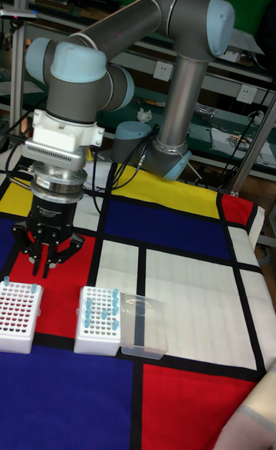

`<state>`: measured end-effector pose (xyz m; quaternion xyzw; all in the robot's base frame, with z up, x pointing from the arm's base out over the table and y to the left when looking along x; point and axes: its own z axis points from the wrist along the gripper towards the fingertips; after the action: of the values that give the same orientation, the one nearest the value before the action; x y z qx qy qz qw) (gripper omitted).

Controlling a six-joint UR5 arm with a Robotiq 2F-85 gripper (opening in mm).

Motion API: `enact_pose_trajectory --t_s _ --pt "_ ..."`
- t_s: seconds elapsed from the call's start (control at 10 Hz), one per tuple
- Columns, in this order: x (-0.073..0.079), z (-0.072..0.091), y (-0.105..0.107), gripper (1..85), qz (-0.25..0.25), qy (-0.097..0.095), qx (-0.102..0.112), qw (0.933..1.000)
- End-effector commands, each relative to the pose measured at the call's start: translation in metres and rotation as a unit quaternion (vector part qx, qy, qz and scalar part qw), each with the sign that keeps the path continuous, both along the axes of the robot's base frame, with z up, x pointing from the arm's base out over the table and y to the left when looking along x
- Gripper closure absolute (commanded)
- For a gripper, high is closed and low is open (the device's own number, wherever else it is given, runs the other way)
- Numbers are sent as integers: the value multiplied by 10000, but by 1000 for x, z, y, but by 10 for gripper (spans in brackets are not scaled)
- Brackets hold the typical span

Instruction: Transfer all medium pipette tips from one holder to another

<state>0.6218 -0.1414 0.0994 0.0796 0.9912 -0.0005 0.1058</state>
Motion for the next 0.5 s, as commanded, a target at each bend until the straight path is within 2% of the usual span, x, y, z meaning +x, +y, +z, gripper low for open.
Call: enact_pose_trajectory --t_s 0.0,0.4 --pt "8 4 27 640 -232 88 106 9996" --pt "15 7 67 643 -443 131 192 9987"
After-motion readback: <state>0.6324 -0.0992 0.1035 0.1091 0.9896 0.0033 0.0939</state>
